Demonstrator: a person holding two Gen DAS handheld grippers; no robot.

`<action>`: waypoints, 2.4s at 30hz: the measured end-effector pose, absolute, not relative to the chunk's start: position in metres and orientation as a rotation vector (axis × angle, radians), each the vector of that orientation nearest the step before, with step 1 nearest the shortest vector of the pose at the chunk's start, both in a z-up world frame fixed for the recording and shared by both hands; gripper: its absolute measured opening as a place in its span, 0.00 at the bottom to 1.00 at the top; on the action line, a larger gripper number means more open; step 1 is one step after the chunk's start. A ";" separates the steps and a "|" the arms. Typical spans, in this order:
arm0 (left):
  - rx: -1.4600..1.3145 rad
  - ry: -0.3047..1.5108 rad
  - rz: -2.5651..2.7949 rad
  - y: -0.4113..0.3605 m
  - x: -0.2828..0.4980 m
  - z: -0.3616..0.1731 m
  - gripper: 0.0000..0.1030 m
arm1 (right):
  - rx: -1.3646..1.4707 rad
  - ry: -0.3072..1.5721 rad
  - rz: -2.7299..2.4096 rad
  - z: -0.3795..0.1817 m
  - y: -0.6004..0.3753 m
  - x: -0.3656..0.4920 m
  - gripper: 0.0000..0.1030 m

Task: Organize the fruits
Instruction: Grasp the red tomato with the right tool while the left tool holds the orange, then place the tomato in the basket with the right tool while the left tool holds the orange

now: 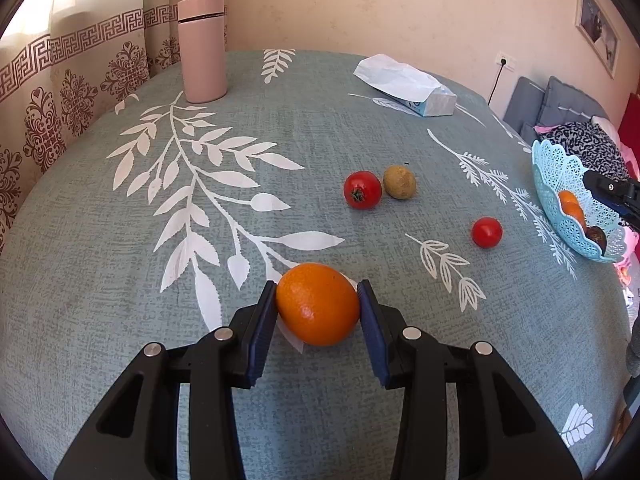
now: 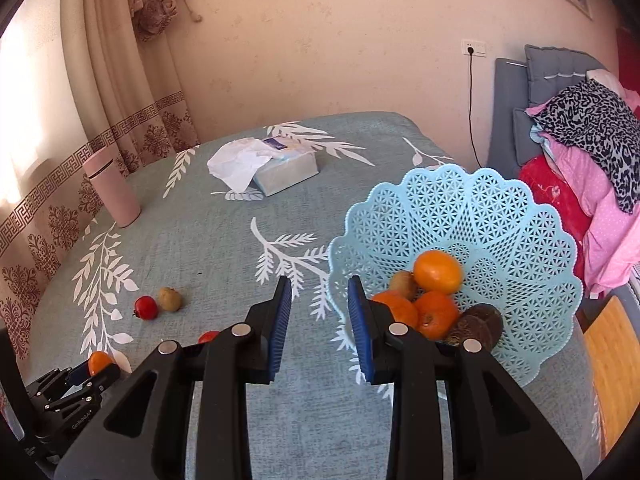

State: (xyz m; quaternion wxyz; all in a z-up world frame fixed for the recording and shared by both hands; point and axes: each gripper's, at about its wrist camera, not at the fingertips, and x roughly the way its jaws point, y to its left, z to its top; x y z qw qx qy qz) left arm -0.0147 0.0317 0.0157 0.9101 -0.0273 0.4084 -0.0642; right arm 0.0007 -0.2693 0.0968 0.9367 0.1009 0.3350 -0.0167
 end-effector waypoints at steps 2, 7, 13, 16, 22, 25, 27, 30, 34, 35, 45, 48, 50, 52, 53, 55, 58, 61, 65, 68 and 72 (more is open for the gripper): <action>-0.056 0.843 -0.132 0.032 -0.015 0.016 0.40 | 0.228 0.683 -0.064 0.097 -0.282 -0.001 0.29; -0.055 0.846 -0.131 0.031 -0.015 0.015 0.40 | 0.274 0.701 -0.055 0.092 -0.291 -0.006 0.29; -0.058 0.846 -0.129 0.033 -0.014 0.015 0.40 | 0.247 0.736 0.105 0.088 -0.242 -0.003 0.41; -0.059 0.846 -0.129 0.033 -0.015 0.015 0.40 | 0.212 0.777 0.170 0.078 -0.213 0.004 0.42; -0.059 0.847 -0.129 0.033 -0.014 0.014 0.40 | 0.155 0.873 0.234 0.051 -0.177 0.023 0.42; -0.059 0.848 -0.129 0.033 -0.014 0.014 0.40 | 0.132 0.908 0.245 0.041 -0.168 0.033 0.42; -0.059 0.848 -0.130 0.033 -0.014 0.015 0.40 | 0.109 0.913 0.241 0.037 -0.163 0.037 0.40; -0.060 0.848 -0.130 0.033 -0.015 0.014 0.40 | 0.091 0.916 0.239 0.033 -0.160 0.037 0.30; -0.060 0.847 -0.130 0.033 -0.015 0.014 0.40 | 0.087 0.868 0.228 0.045 -0.164 0.025 0.24; -0.060 0.848 -0.130 0.033 -0.015 0.014 0.40 | 0.084 0.853 0.222 0.049 -0.166 0.022 0.20; -0.056 0.848 -0.129 0.032 -0.015 0.014 0.40 | 0.156 0.815 0.217 0.069 -0.194 0.011 0.27; -0.057 0.848 -0.130 0.032 -0.015 0.014 0.40 | 0.153 0.841 0.239 0.062 -0.186 0.014 0.43; -0.057 0.848 -0.130 0.032 -0.015 0.014 0.40 | 0.125 0.852 0.254 0.058 -0.175 0.018 0.45; -0.059 0.849 -0.131 0.032 -0.015 0.014 0.40 | 0.098 0.865 0.263 0.053 -0.165 0.023 0.45; -0.060 0.850 -0.132 0.032 -0.015 0.014 0.40 | 0.086 0.877 0.261 0.050 -0.161 0.026 0.45; -0.062 0.850 -0.133 0.033 -0.014 0.014 0.40 | 0.047 0.915 0.229 0.041 -0.155 0.030 0.45; -0.062 0.850 -0.134 0.033 -0.014 0.014 0.40 | 0.013 0.954 0.184 0.027 -0.154 0.029 0.45; -0.062 0.850 -0.133 0.033 -0.014 0.014 0.40 | -0.006 0.931 0.177 0.027 -0.153 0.021 0.39; -0.062 0.850 -0.133 0.033 -0.014 0.014 0.40 | -0.014 0.909 0.197 0.030 -0.152 0.016 0.29; -0.065 0.849 -0.134 0.033 -0.014 0.014 0.40 | -0.004 0.874 0.191 0.039 -0.156 0.013 0.29; -0.067 0.848 -0.136 0.034 -0.014 0.015 0.40 | 0.031 0.805 0.156 0.059 -0.172 0.005 0.29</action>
